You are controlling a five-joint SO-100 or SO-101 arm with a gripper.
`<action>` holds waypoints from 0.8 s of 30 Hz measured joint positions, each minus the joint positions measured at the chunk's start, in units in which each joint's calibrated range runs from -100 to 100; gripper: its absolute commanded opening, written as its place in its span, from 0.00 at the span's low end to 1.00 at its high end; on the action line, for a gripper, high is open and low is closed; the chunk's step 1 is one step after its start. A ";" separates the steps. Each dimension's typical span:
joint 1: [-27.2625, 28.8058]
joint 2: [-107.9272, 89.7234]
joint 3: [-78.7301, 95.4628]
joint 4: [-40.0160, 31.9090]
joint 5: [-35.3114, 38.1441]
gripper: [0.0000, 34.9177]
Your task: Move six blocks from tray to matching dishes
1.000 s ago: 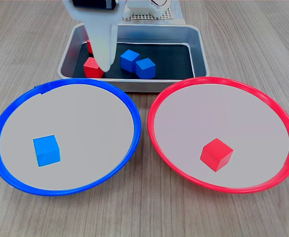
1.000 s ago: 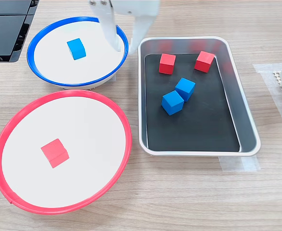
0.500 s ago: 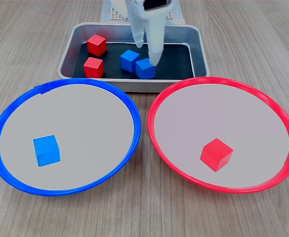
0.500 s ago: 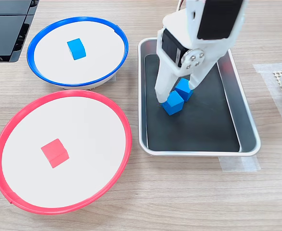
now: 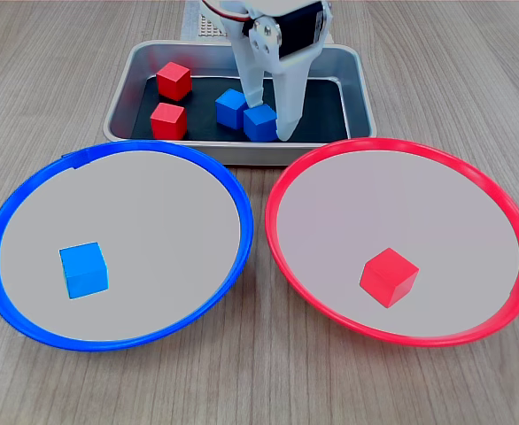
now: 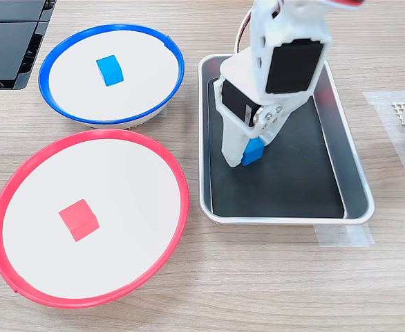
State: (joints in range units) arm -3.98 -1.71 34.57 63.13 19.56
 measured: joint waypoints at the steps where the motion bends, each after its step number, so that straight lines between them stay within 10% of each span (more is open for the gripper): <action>1: 0.09 0.09 0.00 0.08 0.10 0.16; 2: 0.18 0.51 0.00 -0.65 0.39 0.01; 7: 0.09 1.45 -2.63 1.22 1.61 0.01; 14: 2.04 2.30 -31.94 25.77 -0.73 0.00; 22: 10.88 19.52 -55.63 16.31 -11.72 0.01; 24: 12.04 24.89 -57.80 13.54 -12.36 0.20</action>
State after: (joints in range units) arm 8.05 23.19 -23.23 76.67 7.20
